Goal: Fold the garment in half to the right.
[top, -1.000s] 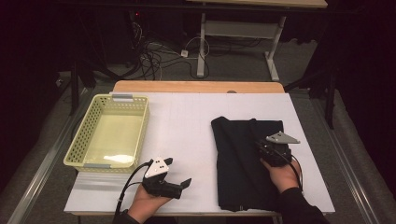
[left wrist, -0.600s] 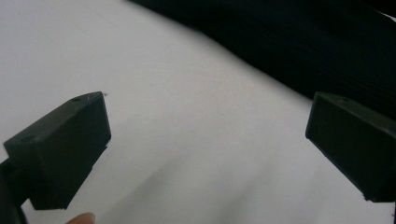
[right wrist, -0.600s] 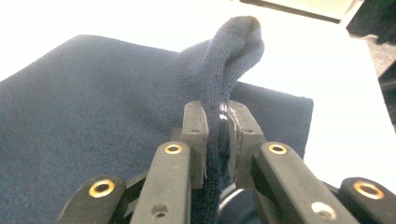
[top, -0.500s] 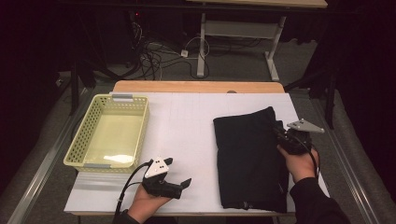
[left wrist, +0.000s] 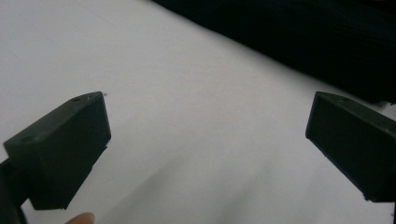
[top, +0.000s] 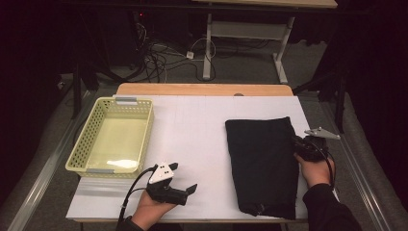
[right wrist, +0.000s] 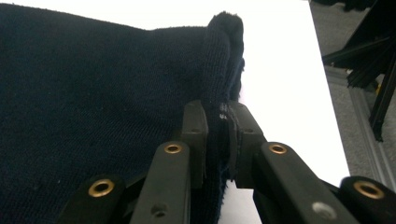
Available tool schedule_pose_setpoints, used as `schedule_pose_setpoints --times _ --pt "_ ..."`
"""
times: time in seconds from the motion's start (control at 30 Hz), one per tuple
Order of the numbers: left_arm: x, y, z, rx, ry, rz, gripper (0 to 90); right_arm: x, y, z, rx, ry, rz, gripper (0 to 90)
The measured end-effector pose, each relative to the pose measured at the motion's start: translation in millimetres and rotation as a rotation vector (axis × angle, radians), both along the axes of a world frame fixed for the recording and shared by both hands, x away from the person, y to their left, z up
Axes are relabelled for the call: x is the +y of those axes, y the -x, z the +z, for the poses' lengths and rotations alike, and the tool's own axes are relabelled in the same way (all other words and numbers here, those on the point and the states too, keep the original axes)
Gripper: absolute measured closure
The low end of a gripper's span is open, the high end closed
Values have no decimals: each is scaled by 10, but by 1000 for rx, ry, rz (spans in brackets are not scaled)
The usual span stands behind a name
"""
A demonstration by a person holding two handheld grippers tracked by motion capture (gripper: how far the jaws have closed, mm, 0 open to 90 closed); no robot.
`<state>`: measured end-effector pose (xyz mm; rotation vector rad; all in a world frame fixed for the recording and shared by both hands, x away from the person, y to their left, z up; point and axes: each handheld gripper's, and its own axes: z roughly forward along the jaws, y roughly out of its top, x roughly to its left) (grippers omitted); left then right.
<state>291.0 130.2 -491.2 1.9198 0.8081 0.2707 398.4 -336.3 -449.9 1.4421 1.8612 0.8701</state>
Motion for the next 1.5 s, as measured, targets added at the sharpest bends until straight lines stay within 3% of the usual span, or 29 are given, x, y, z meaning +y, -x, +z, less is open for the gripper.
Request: schedule_pose_setpoints --times 0.07,0.1,0.23,0.4,0.6,0.73,0.87,0.93,1.0,1.07,1.3,1.4,1.5 --pt "0 -1 0 1 1 1 0 -15 -11 -33 18 -3 7 749" --pt "1 -1 0 1 1 1 0 -16 -9 -36 21 -17 2 682" --pt "2 7 1 -4 1 4 0 -15 130 94 -14 -62 36 519" --pt "0 7 0 -5 0 4 0 17 557 164 -26 -55 108 454" --pt "-3 13 1 -10 -4 6 0 60 1159 5 -4 -96 151 455" --pt "-3 16 1 -13 -4 6 0 160 1430 -94 -6 -112 178 463" --pt "-5 17 1 -13 -7 11 0 178 1484 -254 29 -142 179 540" --pt "-6 17 1 -13 -7 13 0 180 1493 -301 43 -172 202 646" --pt "-6 16 1 -12 -8 14 0 193 1510 -293 28 -159 230 740" --pt "-5 14 1 -11 -7 14 0 205 1530 -274 14 -138 239 765" --pt "-5 15 1 -11 -6 12 0 6 1691 -112 -44 -121 196 769" --pt "-4 14 1 -11 -5 11 0 -20 1691 -189 -12 -122 193 746" --pt "-4 14 1 -11 -6 12 0 -20 1660 -242 0 -155 185 633"
